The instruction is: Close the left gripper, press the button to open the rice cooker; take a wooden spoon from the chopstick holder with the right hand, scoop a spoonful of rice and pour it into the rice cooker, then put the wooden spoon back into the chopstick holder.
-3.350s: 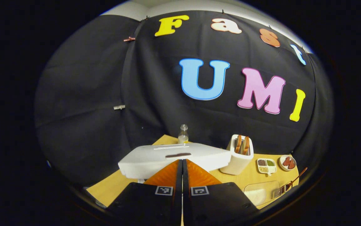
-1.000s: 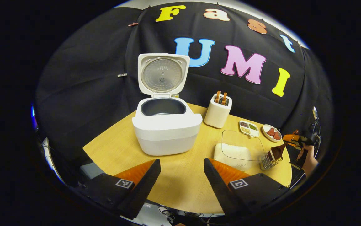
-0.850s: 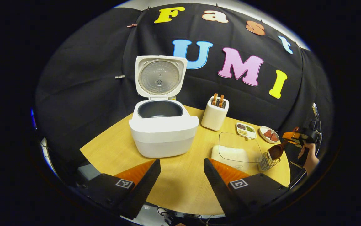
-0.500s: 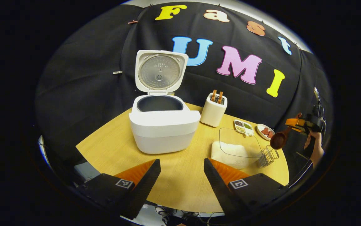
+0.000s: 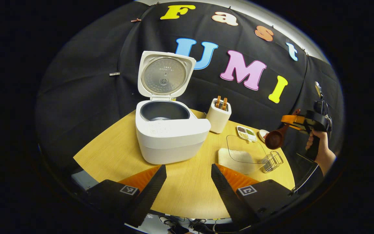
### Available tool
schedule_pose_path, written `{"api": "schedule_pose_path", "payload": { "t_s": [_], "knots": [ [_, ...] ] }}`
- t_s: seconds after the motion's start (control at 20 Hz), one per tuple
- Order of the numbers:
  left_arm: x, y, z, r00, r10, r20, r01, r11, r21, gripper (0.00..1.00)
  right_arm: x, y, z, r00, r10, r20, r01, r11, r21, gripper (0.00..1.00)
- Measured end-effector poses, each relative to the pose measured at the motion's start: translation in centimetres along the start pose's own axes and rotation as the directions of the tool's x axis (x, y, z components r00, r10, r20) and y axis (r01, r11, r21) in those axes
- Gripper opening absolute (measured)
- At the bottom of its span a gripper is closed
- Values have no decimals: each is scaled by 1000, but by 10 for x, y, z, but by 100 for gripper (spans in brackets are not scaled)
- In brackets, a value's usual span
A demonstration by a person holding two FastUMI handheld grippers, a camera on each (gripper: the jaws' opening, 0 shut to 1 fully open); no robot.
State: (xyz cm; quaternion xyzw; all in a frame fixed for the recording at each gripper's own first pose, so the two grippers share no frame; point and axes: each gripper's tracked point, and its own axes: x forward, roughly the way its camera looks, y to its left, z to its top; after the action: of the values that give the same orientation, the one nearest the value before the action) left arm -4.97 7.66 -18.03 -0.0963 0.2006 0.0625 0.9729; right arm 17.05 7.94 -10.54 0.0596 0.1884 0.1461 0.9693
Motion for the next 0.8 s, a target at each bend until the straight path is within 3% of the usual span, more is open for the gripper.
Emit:
{"api": "schedule_pose_path", "payload": {
  "t_s": [0.35, 0.7, 0.8],
  "knots": [
    [17, 25, -10, 998, -51, -25, 51, 999, 2, 96, 40, 5, -74, 995, -76, -58, 72, 995, -71, 14],
    [50, 47, -36, 992, -89, -92, 85, 995, -43, 96, 69, 11, -123, 994, -108, -6, 103, 963, -249, 14],
    [53, 50, -34, 992, -91, -88, 86, 995, -57, 96, 70, 21, -133, 994, -107, -4, 102, 962, -252, 14]
  ]
}}
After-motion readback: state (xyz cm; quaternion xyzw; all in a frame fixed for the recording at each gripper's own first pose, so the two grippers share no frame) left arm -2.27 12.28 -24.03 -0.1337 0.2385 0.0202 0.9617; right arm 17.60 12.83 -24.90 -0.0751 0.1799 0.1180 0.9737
